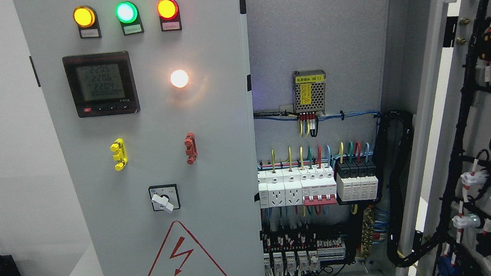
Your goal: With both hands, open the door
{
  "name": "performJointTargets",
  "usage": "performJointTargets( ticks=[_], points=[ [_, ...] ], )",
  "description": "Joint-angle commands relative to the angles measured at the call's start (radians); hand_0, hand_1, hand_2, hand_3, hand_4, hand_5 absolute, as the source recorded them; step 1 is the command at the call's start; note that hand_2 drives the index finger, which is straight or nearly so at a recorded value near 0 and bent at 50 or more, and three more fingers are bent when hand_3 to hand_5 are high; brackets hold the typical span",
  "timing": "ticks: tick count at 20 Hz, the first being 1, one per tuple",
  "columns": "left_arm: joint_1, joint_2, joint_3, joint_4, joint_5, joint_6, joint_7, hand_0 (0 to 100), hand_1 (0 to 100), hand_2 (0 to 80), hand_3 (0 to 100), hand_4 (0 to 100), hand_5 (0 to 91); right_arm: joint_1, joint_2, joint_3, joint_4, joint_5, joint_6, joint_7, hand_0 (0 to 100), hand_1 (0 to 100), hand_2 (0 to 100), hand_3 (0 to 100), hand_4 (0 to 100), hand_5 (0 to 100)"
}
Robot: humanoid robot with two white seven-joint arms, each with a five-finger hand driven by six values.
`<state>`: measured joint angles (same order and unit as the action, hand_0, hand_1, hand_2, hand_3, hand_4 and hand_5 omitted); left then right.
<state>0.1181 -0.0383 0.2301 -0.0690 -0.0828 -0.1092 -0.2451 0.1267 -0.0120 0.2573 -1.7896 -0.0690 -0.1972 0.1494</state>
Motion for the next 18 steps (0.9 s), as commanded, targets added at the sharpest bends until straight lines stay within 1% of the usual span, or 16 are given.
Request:
performJointTargets(
  ticks=[1, 7, 12, 14, 17, 18],
  points=[
    [0.0, 0.0, 0.0, 0.0, 0.0, -0.004, 0.0, 12, 39, 0.0, 0, 0, 0.0, -0.145, 0.058, -0.013, 0.039, 0.0, 0.074, -0.001, 12, 39, 0, 0, 0, 0],
    [0.0, 0.0, 0.0, 0.0, 0.0, -0.004, 0.0, 12, 39, 0.0, 0, 0, 0.0, -0.219, 0.06, -0.018, 0.081, -0.002, 0.14, -0.001, 12, 39, 0, 0, 0, 0],
    [0.0, 0.0, 0.0, 0.0, 0.0, -0.004, 0.0, 12, 39, 0.0, 0, 0, 0.0, -0.298, 0.063, -0.02, 0.142, -0.002, 0.166, -0.001, 12, 39, 0, 0, 0, 0],
    [0.0, 0.0, 0.0, 0.0, 0.0, -0.004, 0.0, 12, 39, 0.0, 0, 0, 0.0, -0.321, 0.073, -0.02, 0.168, -0.002, 0.174, -0.001, 12, 39, 0, 0, 0, 0],
    [0.0, 0.0, 0.0, 0.0, 0.0, -0.004, 0.0, 12, 39, 0.0, 0, 0, 0.0, -0.354, 0.078, -0.02, 0.213, -0.002, 0.176, -0.001, 12, 39, 0, 0, 0, 0],
    [0.0, 0.0, 0.0, 0.0, 0.0, -0.004, 0.0, 12, 39, 0.0, 0, 0, 0.0, -0.364, 0.086, -0.021, 0.235, -0.002, 0.179, -0.001, 12, 39, 0, 0, 0, 0]
  ],
)
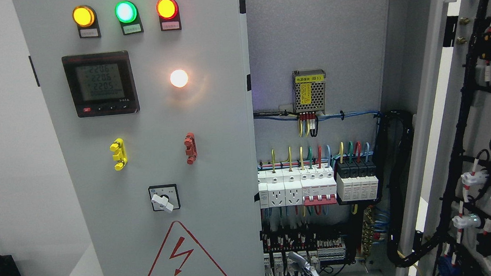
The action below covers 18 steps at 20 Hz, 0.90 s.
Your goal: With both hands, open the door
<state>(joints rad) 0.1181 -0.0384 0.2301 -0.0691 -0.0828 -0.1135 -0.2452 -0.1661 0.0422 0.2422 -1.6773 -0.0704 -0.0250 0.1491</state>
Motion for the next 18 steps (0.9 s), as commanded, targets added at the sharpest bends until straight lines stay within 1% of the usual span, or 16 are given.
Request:
performJointTargets(
  ticks=[1, 5, 8, 11, 18],
  points=[
    [0.0, 0.0, 0.0, 0.0, 0.0, 0.0, 0.0, 12, 39, 0.0, 0, 0, 0.0, -0.084, 0.034, -0.006, 0.139, 0.0, 0.013, 0.0, 12, 39, 0, 0, 0, 0],
    [0.0, 0.0, 0.0, 0.0, 0.0, 0.0, 0.0, 12, 39, 0.0, 0, 0, 0.0, -0.122, 0.035, -0.006, 0.178, -0.002, 0.022, 0.0, 12, 39, 0, 0, 0, 0],
    [0.0, 0.0, 0.0, 0.0, 0.0, 0.0, 0.0, 12, 39, 0.0, 0, 0, 0.0, -0.158, 0.035, -0.006, 0.226, -0.046, 0.024, 0.0, 12, 39, 0, 0, 0, 0],
    [0.0, 0.0, 0.0, 0.0, 0.0, 0.0, 0.0, 12, 39, 0.0, 0, 0, 0.0, -0.17, 0.033, -0.003, 0.243, -0.072, 0.024, 0.0, 12, 39, 0, 0, 0, 0],
    [0.0, 0.0, 0.0, 0.0, 0.0, 0.0, 0.0, 12, 39, 0.0, 0, 0, 0.0, -0.213, 0.033, 0.006, 0.281, -0.074, 0.024, 0.004, 12, 39, 0, 0, 0, 0]
  ],
)
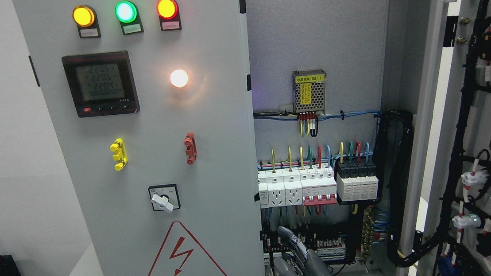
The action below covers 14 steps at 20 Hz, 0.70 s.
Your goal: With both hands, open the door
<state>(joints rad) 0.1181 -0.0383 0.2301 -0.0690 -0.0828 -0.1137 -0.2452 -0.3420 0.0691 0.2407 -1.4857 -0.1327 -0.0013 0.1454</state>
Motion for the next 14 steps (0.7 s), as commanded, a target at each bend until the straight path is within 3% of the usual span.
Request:
performJointTargets(
  ticks=[1, 14],
  points=[
    [0.0, 0.0, 0.0, 0.0, 0.0, 0.0, 0.0, 12, 39, 0.0, 0, 0, 0.0, -0.038, 0.006, 0.009, 0.091, -0.011, 0.0, 0.009, 12, 39, 0, 0, 0, 0],
    [0.0, 0.0, 0.0, 0.0, 0.0, 0.0, 0.0, 12, 39, 0.0, 0, 0, 0.0, -0.089, -0.002, 0.011, 0.127, -0.068, -0.002, 0.022, 12, 39, 0, 0, 0, 0]
  ],
)
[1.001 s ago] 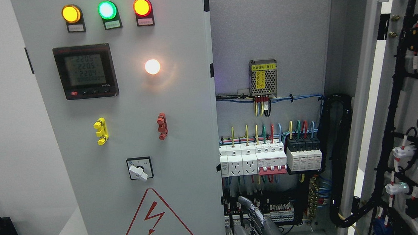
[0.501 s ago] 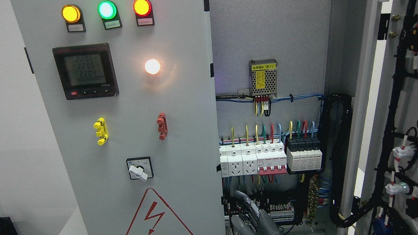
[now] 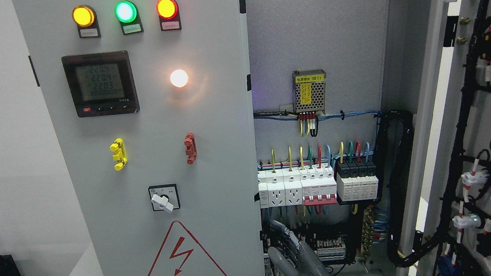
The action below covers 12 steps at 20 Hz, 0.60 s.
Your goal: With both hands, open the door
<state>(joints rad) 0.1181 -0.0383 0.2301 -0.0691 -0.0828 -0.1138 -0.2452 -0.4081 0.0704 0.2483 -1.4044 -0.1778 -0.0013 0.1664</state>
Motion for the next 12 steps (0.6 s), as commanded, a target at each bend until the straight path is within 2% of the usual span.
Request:
performJointTargets(
  ticks=[1, 4, 8, 12],
  points=[
    [0.0, 0.0, 0.0, 0.0, 0.0, 0.0, 0.0, 12, 39, 0.0, 0, 0, 0.0, -0.025, -0.004, 0.005, 0.048, -0.031, -0.002, 0.001, 12, 39, 0, 0, 0, 0],
    [0.0, 0.0, 0.0, 0.0, 0.0, 0.0, 0.0, 12, 39, 0.0, 0, 0, 0.0, -0.032, -0.004, 0.005, 0.051, -0.034, -0.002, 0.002, 12, 39, 0, 0, 0, 0],
    [0.0, 0.0, 0.0, 0.0, 0.0, 0.0, 0.0, 12, 39, 0.0, 0, 0, 0.0, -0.041, -0.004, 0.005, 0.065, -0.034, -0.003, 0.059, 12, 39, 0, 0, 0, 0],
    [0.0, 0.0, 0.0, 0.0, 0.0, 0.0, 0.0, 12, 39, 0.0, 0, 0, 0.0, -0.047, -0.006, 0.005, 0.07, -0.035, -0.003, 0.062, 12, 39, 0, 0, 0, 0]
  ],
)
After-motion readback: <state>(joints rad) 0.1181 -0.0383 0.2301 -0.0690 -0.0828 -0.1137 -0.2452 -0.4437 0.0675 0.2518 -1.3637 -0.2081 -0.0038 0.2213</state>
